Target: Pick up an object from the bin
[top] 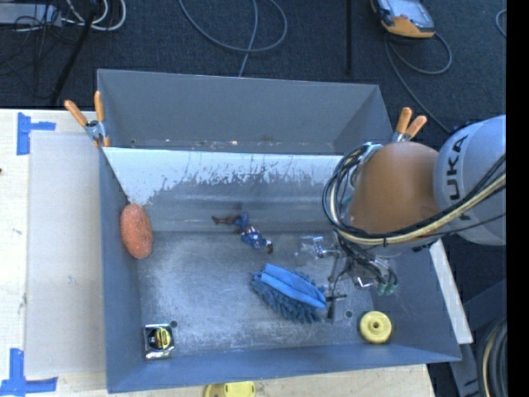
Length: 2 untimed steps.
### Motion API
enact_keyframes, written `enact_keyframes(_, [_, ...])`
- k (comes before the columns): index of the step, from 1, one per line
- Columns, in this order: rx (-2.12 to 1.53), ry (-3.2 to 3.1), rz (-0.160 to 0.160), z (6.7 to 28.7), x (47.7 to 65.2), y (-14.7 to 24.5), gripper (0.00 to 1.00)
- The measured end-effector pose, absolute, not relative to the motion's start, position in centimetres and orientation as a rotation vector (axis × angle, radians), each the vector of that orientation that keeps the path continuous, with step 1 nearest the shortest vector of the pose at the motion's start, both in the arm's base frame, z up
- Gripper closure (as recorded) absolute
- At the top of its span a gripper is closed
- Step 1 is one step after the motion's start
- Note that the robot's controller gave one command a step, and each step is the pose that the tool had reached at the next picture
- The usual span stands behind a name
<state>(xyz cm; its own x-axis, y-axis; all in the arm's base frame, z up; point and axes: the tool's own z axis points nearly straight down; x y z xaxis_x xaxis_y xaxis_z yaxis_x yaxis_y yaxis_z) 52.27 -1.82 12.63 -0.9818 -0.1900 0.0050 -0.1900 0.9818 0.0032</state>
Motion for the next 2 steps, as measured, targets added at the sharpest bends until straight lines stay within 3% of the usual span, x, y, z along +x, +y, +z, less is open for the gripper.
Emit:
enact_keyframes(1, [0.415,-3.116,0.000,11.9,52.8,-3.2,0.00])
enact_keyframes(2, [0.011,-3.141,0.000,8.8,51.3,-1.6,0.00])
